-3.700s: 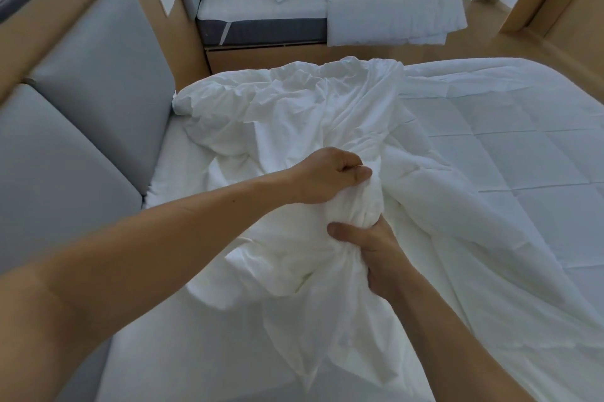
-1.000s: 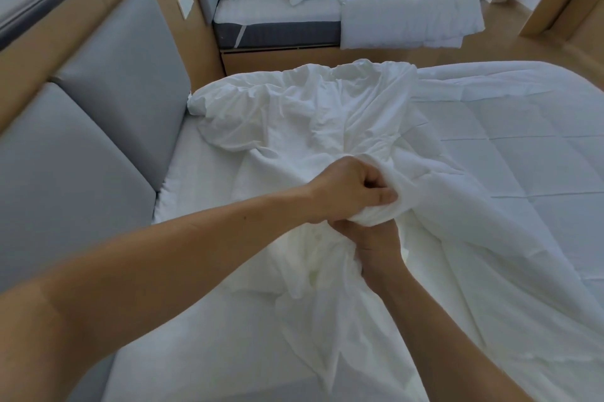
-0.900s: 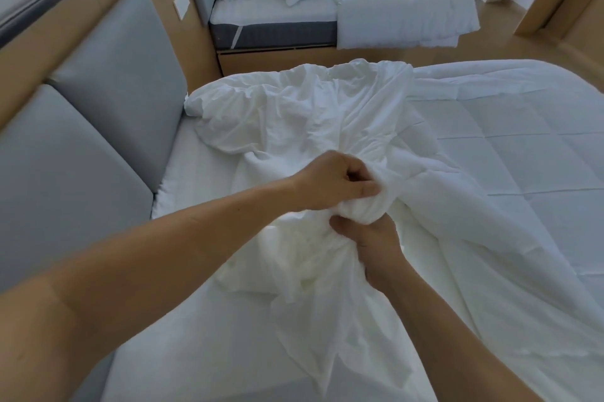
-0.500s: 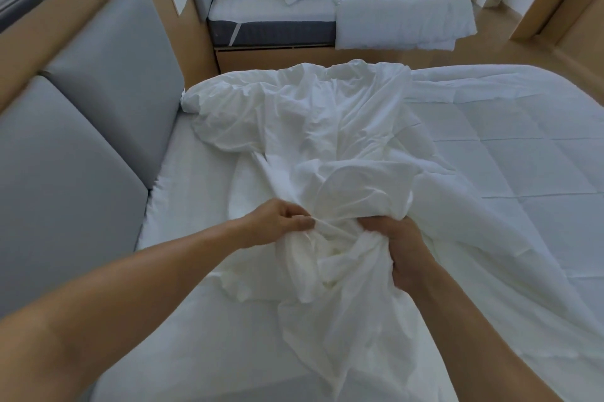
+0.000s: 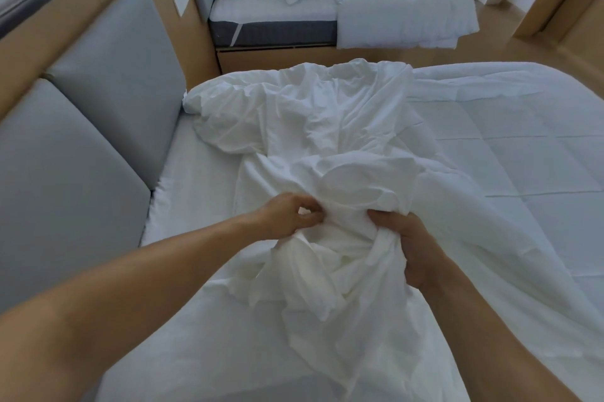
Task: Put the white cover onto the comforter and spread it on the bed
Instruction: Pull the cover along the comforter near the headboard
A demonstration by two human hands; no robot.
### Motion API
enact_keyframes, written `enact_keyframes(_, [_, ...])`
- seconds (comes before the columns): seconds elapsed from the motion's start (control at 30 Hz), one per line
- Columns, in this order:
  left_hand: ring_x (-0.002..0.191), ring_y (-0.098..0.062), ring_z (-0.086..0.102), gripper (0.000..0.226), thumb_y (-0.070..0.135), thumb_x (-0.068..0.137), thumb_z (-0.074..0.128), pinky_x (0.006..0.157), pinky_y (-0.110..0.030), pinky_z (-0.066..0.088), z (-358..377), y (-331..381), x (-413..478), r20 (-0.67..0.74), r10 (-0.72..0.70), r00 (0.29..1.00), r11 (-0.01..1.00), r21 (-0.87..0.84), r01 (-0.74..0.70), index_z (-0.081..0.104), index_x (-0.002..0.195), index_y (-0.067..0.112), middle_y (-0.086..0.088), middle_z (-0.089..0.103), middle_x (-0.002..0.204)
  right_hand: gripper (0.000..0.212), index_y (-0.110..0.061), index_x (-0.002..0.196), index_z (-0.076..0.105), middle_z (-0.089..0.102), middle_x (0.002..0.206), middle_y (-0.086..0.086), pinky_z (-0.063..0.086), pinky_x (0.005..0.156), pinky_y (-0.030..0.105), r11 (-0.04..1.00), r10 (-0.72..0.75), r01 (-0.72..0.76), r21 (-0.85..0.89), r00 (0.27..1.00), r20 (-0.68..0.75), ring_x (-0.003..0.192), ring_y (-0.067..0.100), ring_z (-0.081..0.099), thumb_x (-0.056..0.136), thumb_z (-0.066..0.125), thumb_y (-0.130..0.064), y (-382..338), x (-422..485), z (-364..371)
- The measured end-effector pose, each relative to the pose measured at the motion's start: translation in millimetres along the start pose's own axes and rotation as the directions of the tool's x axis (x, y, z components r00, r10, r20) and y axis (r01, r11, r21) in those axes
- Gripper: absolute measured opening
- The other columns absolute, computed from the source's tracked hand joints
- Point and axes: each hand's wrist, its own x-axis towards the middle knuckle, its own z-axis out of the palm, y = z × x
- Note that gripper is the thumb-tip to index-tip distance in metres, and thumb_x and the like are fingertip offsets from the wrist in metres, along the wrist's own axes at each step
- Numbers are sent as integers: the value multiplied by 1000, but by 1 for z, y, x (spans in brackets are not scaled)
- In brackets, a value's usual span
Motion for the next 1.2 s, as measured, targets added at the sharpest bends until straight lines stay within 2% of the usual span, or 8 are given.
enact_keyframes(0.2, [140, -11, 25, 92, 46, 75, 82, 119, -29, 22, 6, 1, -2, -3, 33, 999, 993, 115, -32, 32, 150, 30, 9, 31, 152, 62, 4, 134, 55, 56, 134, 32, 41, 104, 66, 995, 26, -30, 93, 999, 45, 122, 49, 56, 80, 75, -21, 4, 0, 5])
enact_keyframes(0.33, [118, -15, 56, 32, 38, 92, 68, 105, -28, 40, 14, -3, 6, -68, 113, 991, 992, 59, -109, 68, 120, 24, 7, 66, 124, 53, 7, 134, 54, 55, 133, 33, 46, 103, 59, 993, 51, -63, 101, 992, 117, 124, 48, 55, 89, 64, -19, 2, 6, 7])
enact_keyframes(0.43, [107, -10, 62, 23, 29, 97, 61, 97, -22, 44, 15, -6, 0, -13, 85, 996, 996, 13, -85, 71, 117, 23, 8, 70, 114, 49, 6, 133, 55, 57, 132, 33, 43, 104, 62, 996, 40, -51, 74, 989, 144, 123, 48, 56, 91, 64, -17, 3, 7, 2])
enact_keyframes(0.63, [68, -8, 52, 11, 14, 89, 60, 69, -21, 43, -31, 23, -16, -122, 83, 989, 830, -541, -136, 62, 78, 12, 5, 58, 72, 57, -8, 120, 66, 73, 111, 16, 59, 79, 43, 986, -87, 75, -150, 994, -73, 104, 37, 69, 69, 86, -22, 7, 12, 13])
enact_keyframes(0.77, [76, -10, 59, 17, 12, 96, 53, 75, -27, 50, -32, 64, -13, -135, 124, 983, 873, -456, -173, 64, 82, 12, 5, 64, 79, 74, -6, 122, 65, 71, 113, 19, 59, 77, 42, 985, -167, 167, -46, 986, 11, 104, 39, 69, 61, 90, -39, 18, 14, 41])
enact_keyframes(0.87, [93, -26, 65, 18, 22, 95, 53, 89, -40, 53, -31, 80, -4, -218, 109, 970, 959, -232, -160, 64, 96, 8, -9, 69, 96, 70, -7, 131, 58, 66, 122, 23, 55, 91, 54, 954, -301, 300, 21, 949, 97, 112, 40, 65, 70, 84, -27, 26, 14, 53])
enact_keyframes(1.03, [90, -18, 61, 16, 23, 98, 51, 86, -31, 49, -20, 94, 2, -211, 225, 951, 973, 101, -208, 63, 98, 12, 0, 66, 95, 70, -20, 116, 66, 75, 101, 4, 58, 85, 52, 932, -312, 266, -248, 934, -173, 94, 25, 72, 51, 89, -31, 41, 13, 70])
enact_keyframes(1.2, [74, -7, 55, 11, 18, 97, 57, 68, -8, 41, -31, 89, 10, -260, 275, 926, 959, 13, -281, 61, 87, 15, 9, 60, 81, 37, -8, 108, 67, 73, 94, 17, 60, 76, 55, 976, -179, 150, -158, 967, -183, 88, 39, 71, 74, 66, 6, 25, 10, 59])
